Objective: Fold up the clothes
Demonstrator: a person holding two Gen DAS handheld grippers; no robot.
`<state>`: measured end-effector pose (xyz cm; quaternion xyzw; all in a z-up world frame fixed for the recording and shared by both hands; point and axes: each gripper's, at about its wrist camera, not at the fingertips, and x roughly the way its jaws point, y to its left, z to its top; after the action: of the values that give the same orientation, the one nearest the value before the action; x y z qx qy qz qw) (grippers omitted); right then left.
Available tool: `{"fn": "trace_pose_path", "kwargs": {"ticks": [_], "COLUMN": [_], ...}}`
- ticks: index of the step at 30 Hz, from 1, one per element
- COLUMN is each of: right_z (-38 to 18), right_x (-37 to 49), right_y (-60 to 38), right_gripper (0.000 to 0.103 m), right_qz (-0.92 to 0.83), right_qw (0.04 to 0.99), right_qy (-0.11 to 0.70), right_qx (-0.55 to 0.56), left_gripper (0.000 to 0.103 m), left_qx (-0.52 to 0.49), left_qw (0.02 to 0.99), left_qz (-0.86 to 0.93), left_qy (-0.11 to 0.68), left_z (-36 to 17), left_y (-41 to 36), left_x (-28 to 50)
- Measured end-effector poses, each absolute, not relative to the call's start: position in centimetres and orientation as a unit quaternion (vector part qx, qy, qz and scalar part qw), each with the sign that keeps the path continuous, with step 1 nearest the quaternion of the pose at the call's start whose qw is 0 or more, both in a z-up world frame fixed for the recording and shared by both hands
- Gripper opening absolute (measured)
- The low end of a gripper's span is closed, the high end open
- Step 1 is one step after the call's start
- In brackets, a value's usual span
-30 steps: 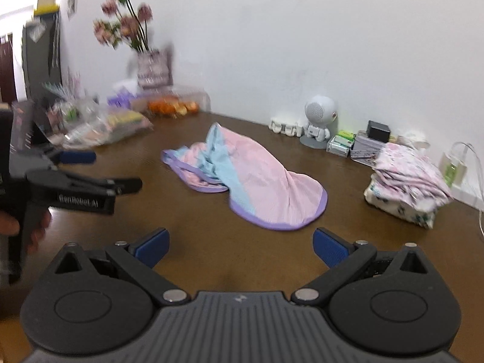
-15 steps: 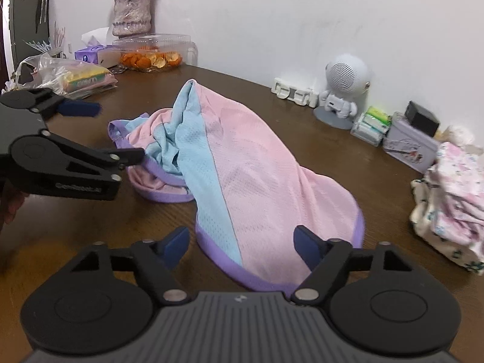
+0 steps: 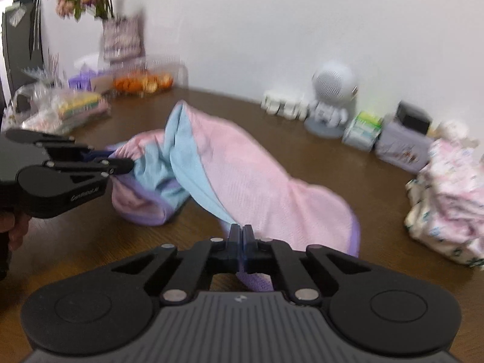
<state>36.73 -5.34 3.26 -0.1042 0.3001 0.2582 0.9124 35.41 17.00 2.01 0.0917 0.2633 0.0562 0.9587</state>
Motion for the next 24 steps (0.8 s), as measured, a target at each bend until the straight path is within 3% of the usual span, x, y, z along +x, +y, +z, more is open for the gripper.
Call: {"fn": "trace_pose_path", "kwargs": {"ticks": [8, 16, 20, 24], "right_z": [12.9, 21.9, 25.0, 27.0], "right_x": [32.4, 22.0, 16.6, 16.7], "right_y": [-12.3, -20.1, -24.6, -27.8], "right_gripper": [0.001, 0.001, 0.001, 0.001], "right_qz": [0.222, 0.229, 0.235, 0.198], "right_qw": [0.950, 0.960, 0.961, 0.969], "right_qy": [0.216, 0.161, 0.149, 0.144], "right_qx": [-0.047, -0.017, -0.008, 0.016], "left_gripper": [0.006, 0.006, 0.006, 0.006], "left_qx": [0.071, 0.067, 0.065, 0.051], "left_qw": [0.975, 0.986, 0.983, 0.975], "left_qz": [0.060, 0.033, -0.007, -0.034], "left_qy": [0.203, 0.151, 0.169, 0.212], "left_z": [9.9, 17.4, 19.8, 19.9], "left_y": [17.8, 15.6, 14.5, 14.1], "left_x": [28.6, 16.2, 10.5, 10.8]}}
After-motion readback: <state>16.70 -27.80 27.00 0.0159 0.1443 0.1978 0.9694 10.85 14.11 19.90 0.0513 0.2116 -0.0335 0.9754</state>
